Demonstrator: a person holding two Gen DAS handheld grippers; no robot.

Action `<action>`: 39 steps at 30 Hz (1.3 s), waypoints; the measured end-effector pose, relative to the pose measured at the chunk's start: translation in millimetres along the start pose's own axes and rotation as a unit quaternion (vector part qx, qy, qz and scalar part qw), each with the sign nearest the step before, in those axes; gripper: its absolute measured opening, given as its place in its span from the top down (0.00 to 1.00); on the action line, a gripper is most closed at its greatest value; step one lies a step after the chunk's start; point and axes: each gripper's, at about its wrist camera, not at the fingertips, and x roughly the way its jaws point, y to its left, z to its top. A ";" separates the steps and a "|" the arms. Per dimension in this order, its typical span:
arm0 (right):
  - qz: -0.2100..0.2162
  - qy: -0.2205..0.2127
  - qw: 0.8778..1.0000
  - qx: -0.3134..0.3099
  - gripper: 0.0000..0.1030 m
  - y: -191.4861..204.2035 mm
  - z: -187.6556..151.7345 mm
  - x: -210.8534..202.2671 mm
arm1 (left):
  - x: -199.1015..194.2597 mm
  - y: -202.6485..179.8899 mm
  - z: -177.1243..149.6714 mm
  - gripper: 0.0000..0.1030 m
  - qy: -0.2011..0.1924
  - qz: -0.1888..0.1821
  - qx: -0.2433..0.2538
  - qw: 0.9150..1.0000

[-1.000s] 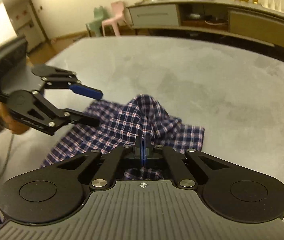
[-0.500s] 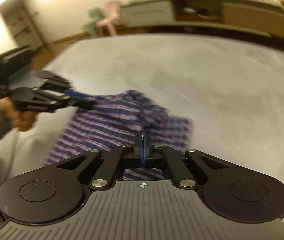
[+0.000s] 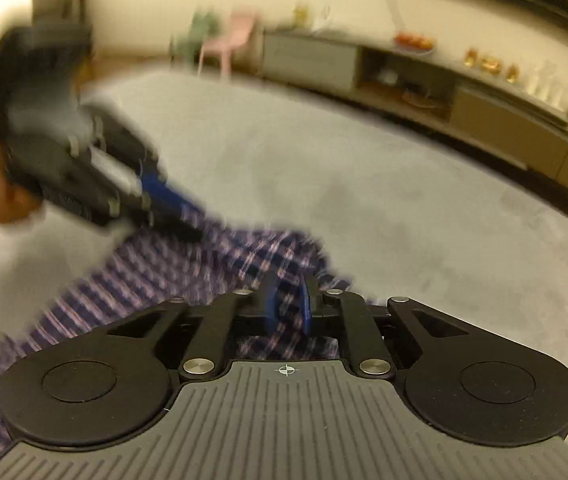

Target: Fold clothes

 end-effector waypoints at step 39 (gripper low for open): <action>0.201 -0.005 0.918 0.342 0.66 29.8 -183.7 -196.4 | -119.0 -281.0 -156.7 0.73 -0.034 0.018 0.237 0.971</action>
